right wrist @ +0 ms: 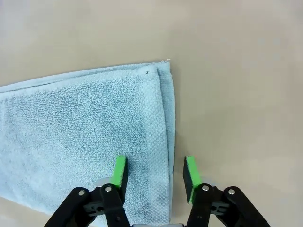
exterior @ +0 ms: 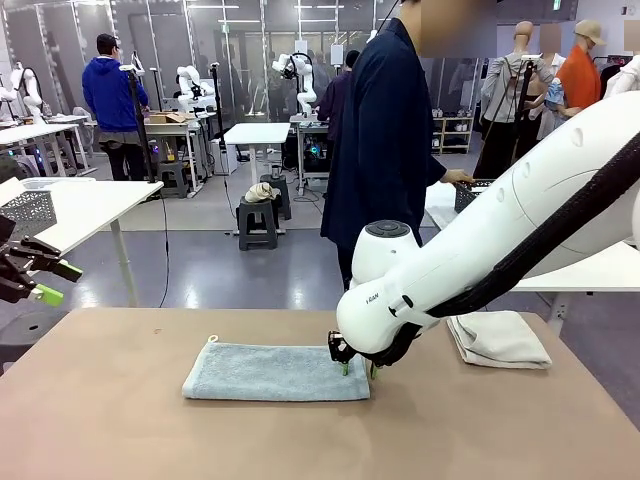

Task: Fold the towels and place them in the basket.
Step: When a person lays out a Towel with hook on the table, fold it in half twice.

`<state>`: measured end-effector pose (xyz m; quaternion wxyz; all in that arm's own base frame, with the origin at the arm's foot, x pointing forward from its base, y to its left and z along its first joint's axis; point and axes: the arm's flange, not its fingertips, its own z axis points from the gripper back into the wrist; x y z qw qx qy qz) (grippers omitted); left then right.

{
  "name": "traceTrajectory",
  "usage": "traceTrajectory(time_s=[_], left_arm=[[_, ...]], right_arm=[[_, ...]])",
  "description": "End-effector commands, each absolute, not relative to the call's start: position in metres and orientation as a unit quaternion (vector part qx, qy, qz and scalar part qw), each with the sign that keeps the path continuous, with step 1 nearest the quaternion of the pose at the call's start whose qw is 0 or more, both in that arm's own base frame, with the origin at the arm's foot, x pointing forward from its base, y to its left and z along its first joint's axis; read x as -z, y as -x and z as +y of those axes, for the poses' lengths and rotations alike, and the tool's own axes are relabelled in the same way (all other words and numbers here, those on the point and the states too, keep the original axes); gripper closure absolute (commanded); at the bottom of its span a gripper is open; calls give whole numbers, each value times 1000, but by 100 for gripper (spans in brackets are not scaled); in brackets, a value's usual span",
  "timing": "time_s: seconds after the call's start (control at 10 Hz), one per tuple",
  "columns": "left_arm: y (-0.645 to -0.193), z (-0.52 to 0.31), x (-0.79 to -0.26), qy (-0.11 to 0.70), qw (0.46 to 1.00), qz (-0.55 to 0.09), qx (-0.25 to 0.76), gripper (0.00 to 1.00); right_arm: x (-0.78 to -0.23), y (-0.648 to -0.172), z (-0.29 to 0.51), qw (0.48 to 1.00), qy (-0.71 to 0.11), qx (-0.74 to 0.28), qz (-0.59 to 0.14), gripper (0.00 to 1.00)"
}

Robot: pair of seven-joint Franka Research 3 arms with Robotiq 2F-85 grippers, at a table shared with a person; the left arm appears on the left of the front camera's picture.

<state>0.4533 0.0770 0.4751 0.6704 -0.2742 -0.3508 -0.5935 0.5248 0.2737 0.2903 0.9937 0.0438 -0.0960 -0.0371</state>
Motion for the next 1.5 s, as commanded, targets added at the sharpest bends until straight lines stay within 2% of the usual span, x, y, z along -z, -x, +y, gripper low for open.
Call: traceTrajectory(time_s=[0.0,0.3,0.6,0.8,1.4], left_arm=[[-451,77,-476,277,666,-354,595,19],[-451,77,-476,277,666,-354,595,19],[-451,77,-476,277,666,-354,595,19],[-451,77,-476,277,666,-354,595,19],[-451,77,-476,277,666,-354,595,19]], right_arm=[[-288,-528,276,993,-41,32,-111,53],[-288,-529,277,993,-38,37,-105,53],[-286,-529,277,993,-35,39,-101,84],[-287,-529,275,994,-34,41,-99,100],[-299,-529,254,995,-38,19,-94,100]])
